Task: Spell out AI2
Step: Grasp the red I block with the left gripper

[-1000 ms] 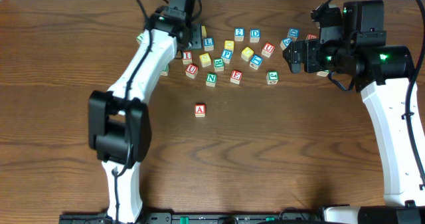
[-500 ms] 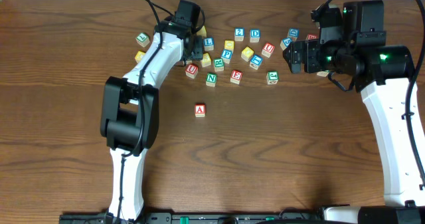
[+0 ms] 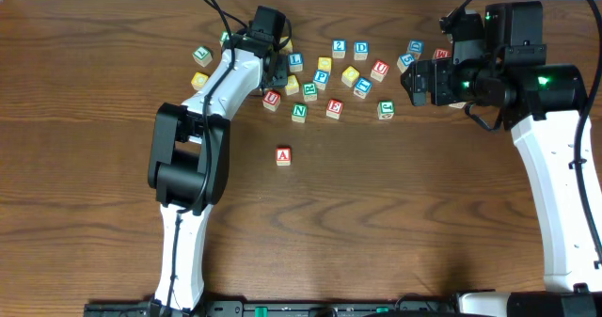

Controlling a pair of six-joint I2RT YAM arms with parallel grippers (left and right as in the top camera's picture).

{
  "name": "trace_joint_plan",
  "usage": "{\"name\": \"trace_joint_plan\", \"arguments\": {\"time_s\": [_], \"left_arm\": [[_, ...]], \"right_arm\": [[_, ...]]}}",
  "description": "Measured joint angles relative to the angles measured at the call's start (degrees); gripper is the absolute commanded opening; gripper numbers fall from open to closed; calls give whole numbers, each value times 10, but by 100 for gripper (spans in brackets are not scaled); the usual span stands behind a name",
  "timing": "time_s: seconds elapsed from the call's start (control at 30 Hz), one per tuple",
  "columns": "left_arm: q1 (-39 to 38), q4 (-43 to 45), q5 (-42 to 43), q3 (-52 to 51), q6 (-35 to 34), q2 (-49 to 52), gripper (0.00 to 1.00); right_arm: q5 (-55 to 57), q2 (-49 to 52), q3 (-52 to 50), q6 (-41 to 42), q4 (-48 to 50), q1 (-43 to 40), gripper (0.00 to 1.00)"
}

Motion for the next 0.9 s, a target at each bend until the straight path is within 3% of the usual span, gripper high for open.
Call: {"name": "trace_joint_plan", "arguments": {"time_s": [0.33, 0.7, 0.9], "left_arm": [[0, -7, -3, 0, -1, 0, 29], [0, -23, -3, 0, -1, -7, 27], [0, -72, 10, 0, -1, -75, 27]], "right_arm": [[0, 0, 0, 0, 0, 0, 99], [3, 0, 0, 0, 0, 0, 99], [9, 0, 0, 0, 1, 0, 99]]}}
